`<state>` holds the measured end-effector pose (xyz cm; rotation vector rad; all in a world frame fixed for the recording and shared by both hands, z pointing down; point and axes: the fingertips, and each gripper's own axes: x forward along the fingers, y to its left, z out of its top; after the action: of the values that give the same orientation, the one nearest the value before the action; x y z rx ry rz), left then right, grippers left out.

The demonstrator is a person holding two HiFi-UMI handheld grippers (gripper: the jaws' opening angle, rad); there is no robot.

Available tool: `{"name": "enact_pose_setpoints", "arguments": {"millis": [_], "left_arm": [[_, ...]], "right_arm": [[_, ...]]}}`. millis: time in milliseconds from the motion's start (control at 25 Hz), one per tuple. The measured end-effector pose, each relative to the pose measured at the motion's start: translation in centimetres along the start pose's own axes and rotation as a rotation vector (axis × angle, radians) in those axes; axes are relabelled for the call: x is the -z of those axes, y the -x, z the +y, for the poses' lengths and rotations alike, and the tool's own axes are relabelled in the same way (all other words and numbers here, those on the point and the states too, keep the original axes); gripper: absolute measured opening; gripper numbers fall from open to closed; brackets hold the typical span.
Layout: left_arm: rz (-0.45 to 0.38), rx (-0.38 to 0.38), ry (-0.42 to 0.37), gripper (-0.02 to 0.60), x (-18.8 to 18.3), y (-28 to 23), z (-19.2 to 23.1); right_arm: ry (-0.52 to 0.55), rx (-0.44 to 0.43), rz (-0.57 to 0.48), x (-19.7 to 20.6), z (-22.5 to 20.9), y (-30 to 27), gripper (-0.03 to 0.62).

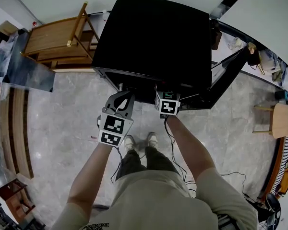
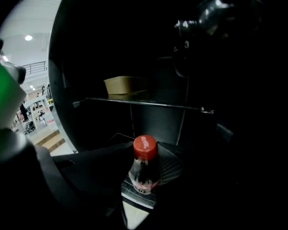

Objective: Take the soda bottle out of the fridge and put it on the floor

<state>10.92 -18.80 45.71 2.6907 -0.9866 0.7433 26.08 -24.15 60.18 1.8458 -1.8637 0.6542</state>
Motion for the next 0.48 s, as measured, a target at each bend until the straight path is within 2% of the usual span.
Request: {"name": "enact_pose_setpoints", "arguments": {"millis": [480], "left_arm": [[-0.030,-0.012,-0.020,0.006,-1.3,2.8,0.1]], "right_arm": [[0.029,-0.042,-0.070,-3.1,2.1,5.3,0.112]]}}
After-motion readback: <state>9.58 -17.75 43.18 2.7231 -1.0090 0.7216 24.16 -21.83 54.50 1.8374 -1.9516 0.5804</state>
